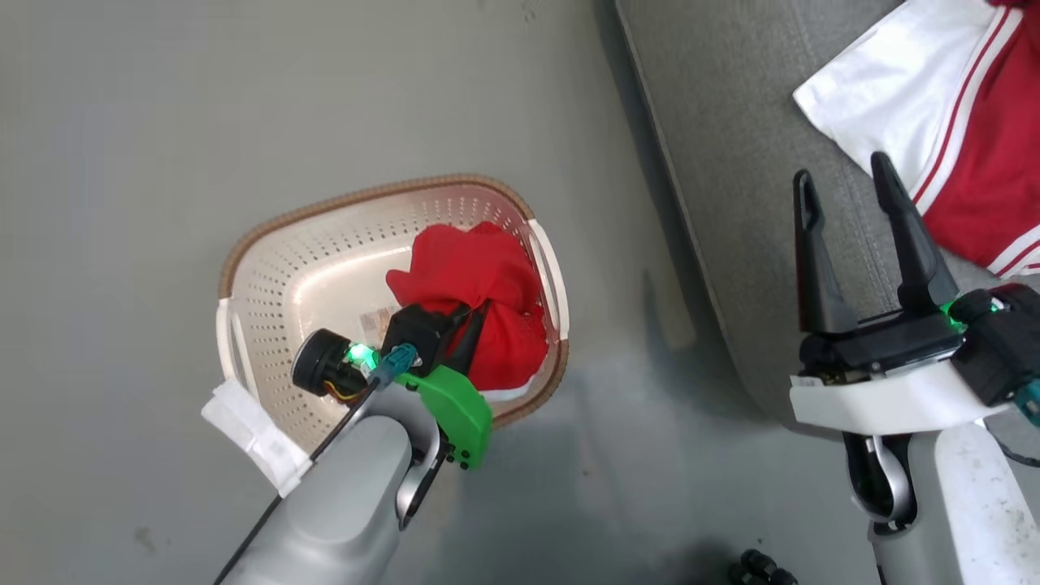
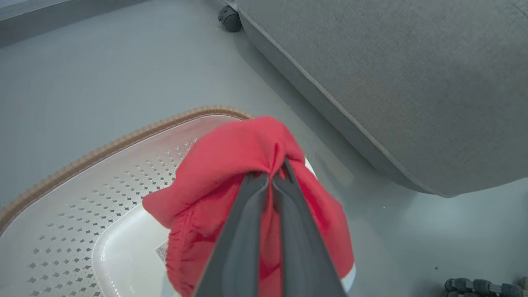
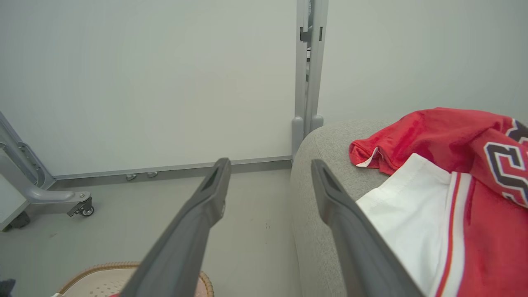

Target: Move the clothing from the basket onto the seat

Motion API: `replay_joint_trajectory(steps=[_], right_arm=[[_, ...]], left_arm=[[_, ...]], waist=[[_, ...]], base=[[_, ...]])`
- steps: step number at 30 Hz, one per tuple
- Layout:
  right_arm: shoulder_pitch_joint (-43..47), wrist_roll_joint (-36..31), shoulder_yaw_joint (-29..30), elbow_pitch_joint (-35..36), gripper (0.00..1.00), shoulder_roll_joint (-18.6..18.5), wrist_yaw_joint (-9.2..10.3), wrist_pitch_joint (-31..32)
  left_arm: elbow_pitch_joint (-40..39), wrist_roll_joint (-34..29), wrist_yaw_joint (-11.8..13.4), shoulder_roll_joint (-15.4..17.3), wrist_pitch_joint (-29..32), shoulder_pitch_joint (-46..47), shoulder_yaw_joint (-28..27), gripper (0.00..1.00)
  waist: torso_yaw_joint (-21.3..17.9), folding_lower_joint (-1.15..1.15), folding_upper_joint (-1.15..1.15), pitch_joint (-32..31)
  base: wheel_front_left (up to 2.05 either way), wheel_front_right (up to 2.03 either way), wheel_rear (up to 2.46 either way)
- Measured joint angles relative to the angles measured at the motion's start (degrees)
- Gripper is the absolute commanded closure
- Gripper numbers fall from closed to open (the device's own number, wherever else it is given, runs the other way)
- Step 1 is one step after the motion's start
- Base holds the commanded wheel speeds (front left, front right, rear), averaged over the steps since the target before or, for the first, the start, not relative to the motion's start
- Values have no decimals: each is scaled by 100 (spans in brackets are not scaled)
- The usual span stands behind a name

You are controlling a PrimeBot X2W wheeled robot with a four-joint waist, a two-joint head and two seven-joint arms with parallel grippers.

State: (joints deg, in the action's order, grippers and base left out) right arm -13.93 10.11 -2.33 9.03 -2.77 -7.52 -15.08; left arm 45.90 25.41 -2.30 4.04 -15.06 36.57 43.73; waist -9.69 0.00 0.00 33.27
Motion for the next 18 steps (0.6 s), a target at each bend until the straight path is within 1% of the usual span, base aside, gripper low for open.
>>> replay_joint_trajectory(steps=[10, 17, 18], right_arm=[[833, -2, -142, -400, 0, 0, 0, 0], [1317, -54, -225, -526, 0, -1, 0, 0], [1428, -60, -250, -546, 0, -1, 0, 0]], left_arm=[[-1314, -445, 37, -40, -7, -1143, -956, 100], [-2164, -750, 51, -83, -8, -1568, -1434, 100], [-2352, -802, 33, -89, -7, -1628, -1514, 100]], waist=[[249, 0, 0, -1343], [372, 0, 0, -2227], [398, 0, 0, -2434]], base=[[0, 0, 0], [0, 0, 0], [0, 0, 0]])
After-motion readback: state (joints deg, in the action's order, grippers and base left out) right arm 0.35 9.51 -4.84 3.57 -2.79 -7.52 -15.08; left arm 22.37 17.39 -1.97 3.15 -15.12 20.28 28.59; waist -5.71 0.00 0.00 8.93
